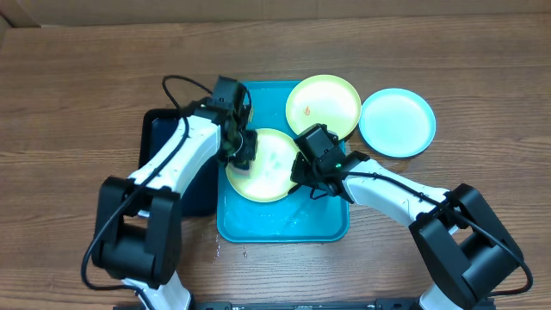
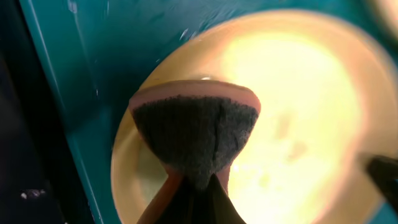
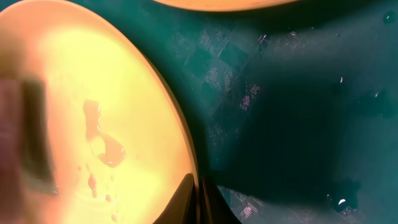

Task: Clean dirty plates on tray and stack at the side
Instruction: 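Scrub the yellow plate surface with the sponge in left gripper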

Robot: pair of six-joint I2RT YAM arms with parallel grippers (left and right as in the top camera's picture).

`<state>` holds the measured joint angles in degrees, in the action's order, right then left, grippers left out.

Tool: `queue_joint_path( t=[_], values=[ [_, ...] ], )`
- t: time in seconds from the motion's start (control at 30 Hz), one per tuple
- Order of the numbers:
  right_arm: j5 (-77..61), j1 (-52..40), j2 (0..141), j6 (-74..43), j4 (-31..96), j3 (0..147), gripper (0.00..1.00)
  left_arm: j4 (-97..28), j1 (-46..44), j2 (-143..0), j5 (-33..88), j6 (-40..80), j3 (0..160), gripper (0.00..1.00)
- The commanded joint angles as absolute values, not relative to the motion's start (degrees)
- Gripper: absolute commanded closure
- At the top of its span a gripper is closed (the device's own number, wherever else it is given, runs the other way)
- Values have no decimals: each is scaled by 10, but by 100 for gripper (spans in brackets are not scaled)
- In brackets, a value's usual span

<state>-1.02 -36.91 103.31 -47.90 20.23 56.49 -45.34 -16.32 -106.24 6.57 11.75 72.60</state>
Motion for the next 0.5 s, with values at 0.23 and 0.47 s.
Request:
queue_joint_path(
  t=[0.23, 0.47],
  values=[
    [-6, -373, 1037, -476, 198, 559, 96, -415, -190, -1129, 240, 151, 691, 96],
    [-6, -373, 1037, -476, 200, 559, 96, -388, -187, -1114, 350, 150, 719, 96]
  ],
)
